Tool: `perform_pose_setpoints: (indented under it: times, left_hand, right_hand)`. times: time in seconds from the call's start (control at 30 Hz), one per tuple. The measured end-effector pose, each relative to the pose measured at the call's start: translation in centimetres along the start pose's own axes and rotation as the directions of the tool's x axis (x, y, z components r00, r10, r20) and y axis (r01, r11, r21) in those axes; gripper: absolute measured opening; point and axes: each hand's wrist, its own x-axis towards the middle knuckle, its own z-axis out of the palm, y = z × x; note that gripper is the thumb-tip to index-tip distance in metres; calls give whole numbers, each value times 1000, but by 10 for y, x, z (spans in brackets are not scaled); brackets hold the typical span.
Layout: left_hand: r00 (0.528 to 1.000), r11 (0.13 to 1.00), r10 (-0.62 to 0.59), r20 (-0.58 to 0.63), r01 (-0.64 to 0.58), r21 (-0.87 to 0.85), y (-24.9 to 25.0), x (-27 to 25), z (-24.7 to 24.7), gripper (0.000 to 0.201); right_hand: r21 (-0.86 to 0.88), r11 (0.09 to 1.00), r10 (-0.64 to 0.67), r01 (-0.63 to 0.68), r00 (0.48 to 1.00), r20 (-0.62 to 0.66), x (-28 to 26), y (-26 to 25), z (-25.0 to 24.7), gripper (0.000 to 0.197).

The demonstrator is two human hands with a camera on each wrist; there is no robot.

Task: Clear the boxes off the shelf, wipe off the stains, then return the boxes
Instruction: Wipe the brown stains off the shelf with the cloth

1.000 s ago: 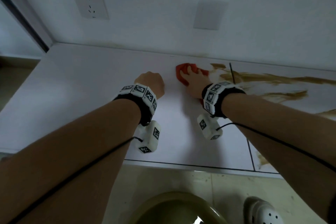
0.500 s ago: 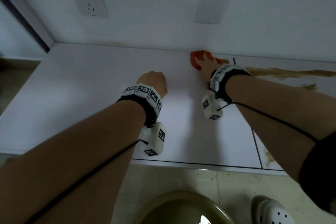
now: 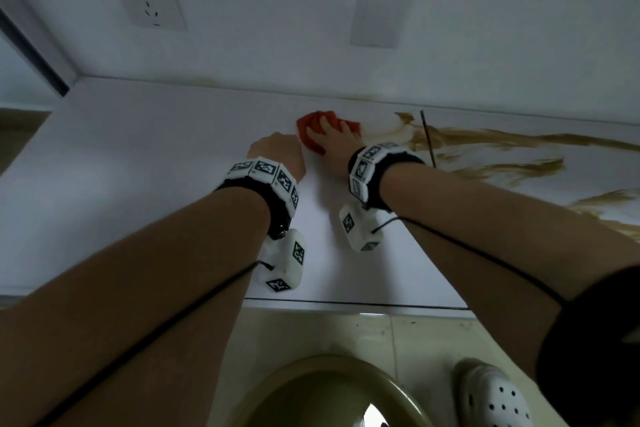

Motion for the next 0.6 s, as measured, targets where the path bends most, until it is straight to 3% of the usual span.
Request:
perform_pose_setpoints:
  times: [0.17, 0.37, 0.47, 0.6]
  left_hand:
    - [999, 1000, 16, 32, -16, 8, -2, 0, -1, 21]
    - [998, 999, 44, 35, -44, 21, 2, -2, -2, 30]
    - [996, 996, 62, 62, -66, 56, 4, -8, -6, 35]
    - [995, 998, 22, 93, -27, 53, 11, -11, -8, 33]
  right_hand:
    - [26, 994, 104, -103, 994, -18, 5, 22, -9, 65]
    - [43, 954, 298, -297, 954, -31, -43, 84, 3, 62]
    - [53, 960, 277, -275, 960, -30, -64, 76, 18, 63]
    - [79, 987, 140, -139, 990, -7, -68, 44, 23, 62]
